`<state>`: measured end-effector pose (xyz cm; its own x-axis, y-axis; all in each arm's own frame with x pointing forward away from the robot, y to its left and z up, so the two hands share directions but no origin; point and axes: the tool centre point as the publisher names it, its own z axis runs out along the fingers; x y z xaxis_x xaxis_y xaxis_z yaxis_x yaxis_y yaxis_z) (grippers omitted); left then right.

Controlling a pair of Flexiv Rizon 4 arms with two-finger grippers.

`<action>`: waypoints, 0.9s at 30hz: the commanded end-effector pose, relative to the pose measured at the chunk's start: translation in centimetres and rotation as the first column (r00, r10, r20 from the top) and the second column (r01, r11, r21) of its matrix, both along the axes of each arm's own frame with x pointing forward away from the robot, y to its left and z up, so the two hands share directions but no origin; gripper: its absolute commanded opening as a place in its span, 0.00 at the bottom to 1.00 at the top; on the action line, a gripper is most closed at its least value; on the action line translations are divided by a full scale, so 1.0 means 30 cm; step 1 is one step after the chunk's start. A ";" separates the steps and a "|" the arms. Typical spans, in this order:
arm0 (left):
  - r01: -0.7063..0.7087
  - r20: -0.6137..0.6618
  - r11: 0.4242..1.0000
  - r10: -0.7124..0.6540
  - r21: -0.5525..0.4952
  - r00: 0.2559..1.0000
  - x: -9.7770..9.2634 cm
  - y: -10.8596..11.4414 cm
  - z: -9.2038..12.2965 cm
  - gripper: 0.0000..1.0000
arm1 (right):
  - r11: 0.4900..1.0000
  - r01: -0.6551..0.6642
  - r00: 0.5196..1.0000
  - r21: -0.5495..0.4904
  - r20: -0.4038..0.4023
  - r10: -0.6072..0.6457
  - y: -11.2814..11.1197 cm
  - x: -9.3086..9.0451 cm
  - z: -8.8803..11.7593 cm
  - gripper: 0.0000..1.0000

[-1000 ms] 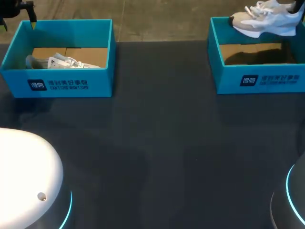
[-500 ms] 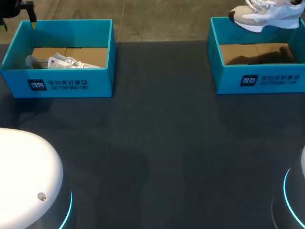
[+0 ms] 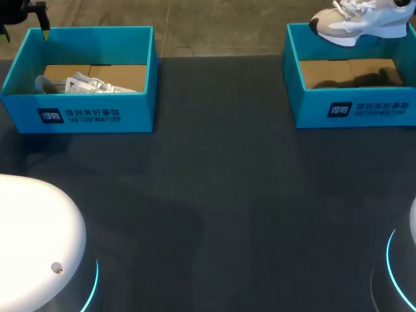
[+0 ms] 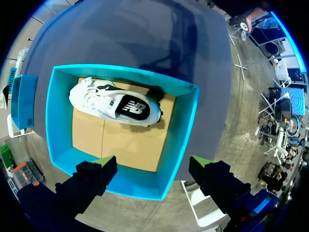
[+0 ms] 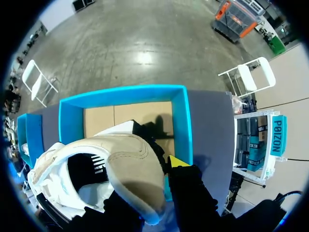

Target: Take the shoe out of the shoebox, open the shoe tongue, remove and reinsert the insole, then place the shoe into the shoebox

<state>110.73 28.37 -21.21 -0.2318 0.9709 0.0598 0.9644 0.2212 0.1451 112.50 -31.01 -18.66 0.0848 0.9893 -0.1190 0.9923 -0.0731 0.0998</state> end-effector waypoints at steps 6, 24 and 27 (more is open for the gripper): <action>0.001 -0.001 1.000 -0.001 0.001 1.000 0.000 0.001 0.001 1.00 | 1.000 0.004 1.000 -0.009 0.024 -0.004 0.014 -0.023 0.005 0.00; 0.001 -0.001 1.000 -0.001 0.001 1.000 0.000 0.001 0.001 1.00 | 0.997 0.064 0.998 -0.031 0.000 -0.064 0.226 -0.251 0.051 0.00; 0.001 -0.001 1.000 -0.001 0.001 1.000 0.000 0.001 0.001 1.00 | 0.997 0.070 0.998 -0.040 -0.004 -0.070 0.276 -0.302 0.041 0.00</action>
